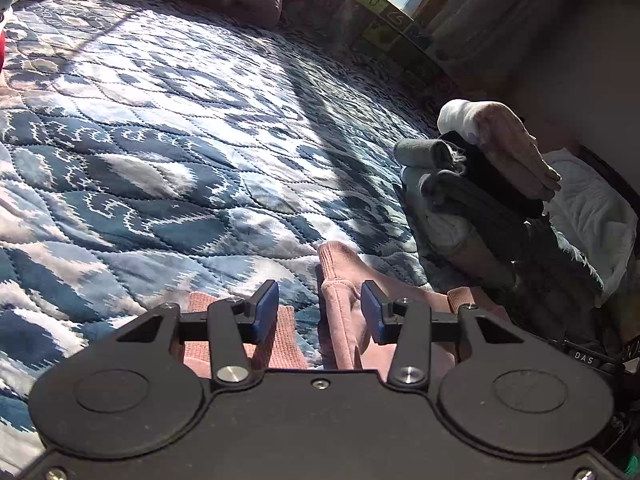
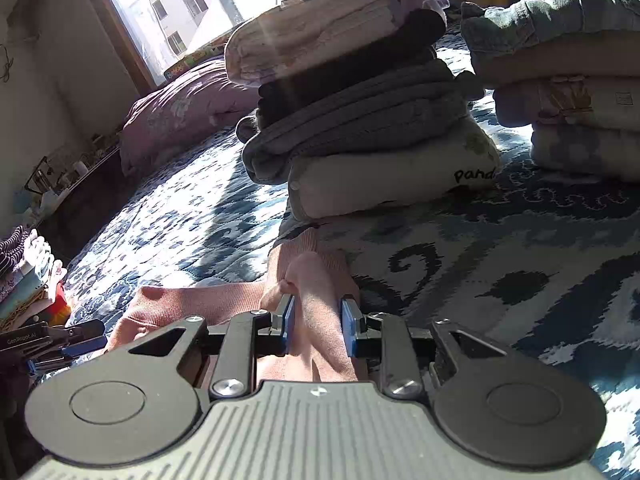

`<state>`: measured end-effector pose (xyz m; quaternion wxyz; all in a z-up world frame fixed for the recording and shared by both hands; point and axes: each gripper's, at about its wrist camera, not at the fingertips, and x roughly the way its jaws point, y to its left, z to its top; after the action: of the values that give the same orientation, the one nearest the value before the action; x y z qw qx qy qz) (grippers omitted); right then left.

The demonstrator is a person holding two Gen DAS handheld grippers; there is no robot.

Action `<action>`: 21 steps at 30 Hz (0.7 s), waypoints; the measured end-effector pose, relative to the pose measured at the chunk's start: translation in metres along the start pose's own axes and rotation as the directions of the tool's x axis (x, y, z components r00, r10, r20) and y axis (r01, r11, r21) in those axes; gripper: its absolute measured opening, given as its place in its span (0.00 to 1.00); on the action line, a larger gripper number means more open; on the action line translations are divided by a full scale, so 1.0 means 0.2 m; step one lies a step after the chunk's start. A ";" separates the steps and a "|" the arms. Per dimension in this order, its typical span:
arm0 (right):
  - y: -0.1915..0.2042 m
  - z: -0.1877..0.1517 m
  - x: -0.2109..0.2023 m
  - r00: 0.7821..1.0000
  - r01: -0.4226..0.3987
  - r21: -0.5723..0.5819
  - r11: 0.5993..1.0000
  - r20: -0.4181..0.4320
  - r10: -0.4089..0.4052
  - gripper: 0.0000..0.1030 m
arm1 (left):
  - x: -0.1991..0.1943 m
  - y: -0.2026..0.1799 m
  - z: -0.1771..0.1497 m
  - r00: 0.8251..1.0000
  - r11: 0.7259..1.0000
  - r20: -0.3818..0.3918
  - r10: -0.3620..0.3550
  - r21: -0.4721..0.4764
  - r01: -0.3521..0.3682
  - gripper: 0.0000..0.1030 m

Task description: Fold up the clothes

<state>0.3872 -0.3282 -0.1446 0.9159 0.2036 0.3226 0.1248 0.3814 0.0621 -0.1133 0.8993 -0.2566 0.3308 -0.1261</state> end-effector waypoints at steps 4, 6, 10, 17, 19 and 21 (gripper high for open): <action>-0.03 -0.01 -0.04 0.999 -0.038 0.005 0.999 0.002 0.038 0.47 | -0.19 0.16 0.03 0.997 0.997 0.067 0.044 -0.066 -0.039 0.50; -0.02 -0.02 -0.03 0.999 -0.038 -0.009 0.999 0.006 0.038 0.47 | -0.24 0.23 0.00 0.995 0.993 0.063 0.075 -0.100 -0.068 0.50; 0.00 -0.02 -0.02 0.999 -0.038 -0.035 0.999 0.015 0.039 0.47 | -0.20 0.29 -0.06 0.997 0.985 0.007 0.081 -0.151 -0.079 0.48; 0.00 -0.02 0.02 1.000 -0.016 -0.074 0.997 0.014 0.018 0.46 | -0.10 0.20 -0.12 0.998 0.994 -0.058 0.039 -0.095 -0.044 0.34; -0.01 -0.01 0.04 1.000 -0.003 -0.076 0.997 0.010 0.004 0.46 | -0.10 0.21 -0.12 0.998 0.994 -0.058 0.039 -0.101 -0.044 0.26; -0.03 0.00 0.06 1.000 0.013 -0.052 0.999 0.009 -0.012 0.46 | -0.10 0.23 -0.12 0.998 0.994 -0.054 0.030 -0.107 -0.036 0.16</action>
<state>0.3962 -0.3300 -0.1540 0.9232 0.1781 0.3163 0.1266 0.3534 0.0988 -0.1429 0.8772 -0.2958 0.3648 -0.0997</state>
